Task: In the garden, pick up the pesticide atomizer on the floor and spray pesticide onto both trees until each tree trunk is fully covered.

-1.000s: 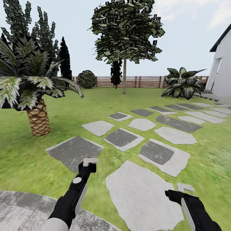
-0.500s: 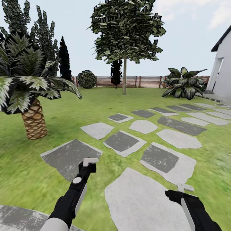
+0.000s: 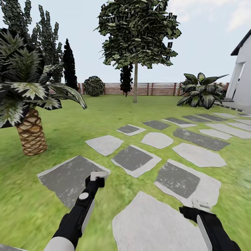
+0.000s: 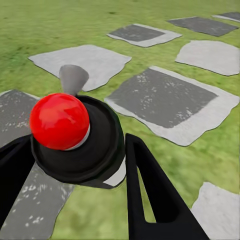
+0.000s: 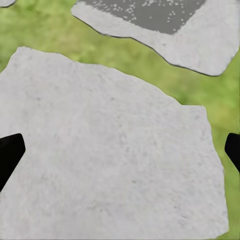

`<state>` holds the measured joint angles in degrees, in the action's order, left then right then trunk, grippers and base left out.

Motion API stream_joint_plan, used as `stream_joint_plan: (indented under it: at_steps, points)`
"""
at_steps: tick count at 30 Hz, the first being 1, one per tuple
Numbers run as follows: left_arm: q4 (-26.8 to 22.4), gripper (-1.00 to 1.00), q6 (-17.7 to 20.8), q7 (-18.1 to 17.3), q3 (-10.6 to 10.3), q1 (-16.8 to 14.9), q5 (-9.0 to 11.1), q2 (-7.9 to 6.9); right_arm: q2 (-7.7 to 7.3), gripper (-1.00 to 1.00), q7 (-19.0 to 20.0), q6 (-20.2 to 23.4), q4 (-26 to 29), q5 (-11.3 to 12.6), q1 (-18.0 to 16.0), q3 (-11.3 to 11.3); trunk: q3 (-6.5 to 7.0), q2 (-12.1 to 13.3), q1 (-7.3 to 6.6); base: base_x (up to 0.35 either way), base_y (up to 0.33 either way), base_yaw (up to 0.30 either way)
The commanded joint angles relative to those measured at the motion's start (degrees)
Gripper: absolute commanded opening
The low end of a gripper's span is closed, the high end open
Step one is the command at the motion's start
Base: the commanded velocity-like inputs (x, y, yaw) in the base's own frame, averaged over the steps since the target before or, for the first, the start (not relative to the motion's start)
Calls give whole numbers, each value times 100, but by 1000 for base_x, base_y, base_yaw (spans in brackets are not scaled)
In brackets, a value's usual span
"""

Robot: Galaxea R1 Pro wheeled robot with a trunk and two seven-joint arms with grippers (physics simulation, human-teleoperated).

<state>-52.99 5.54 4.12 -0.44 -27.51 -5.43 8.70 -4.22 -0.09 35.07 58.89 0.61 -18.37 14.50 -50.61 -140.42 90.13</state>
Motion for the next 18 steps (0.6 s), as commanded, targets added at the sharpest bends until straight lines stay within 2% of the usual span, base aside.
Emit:
stream_joint_plan:
  at_steps: [1,18]
  points:
    - [-1,-100,0,1,0,0,-2,0,0,100,0,0,0,0,0,0,0,0,0,337,0,0]
    - [-1,-100,0,1,0,0,-2,0,0,100,-2,-4,-9,-7,1,0,0,0,0,337,0,0]
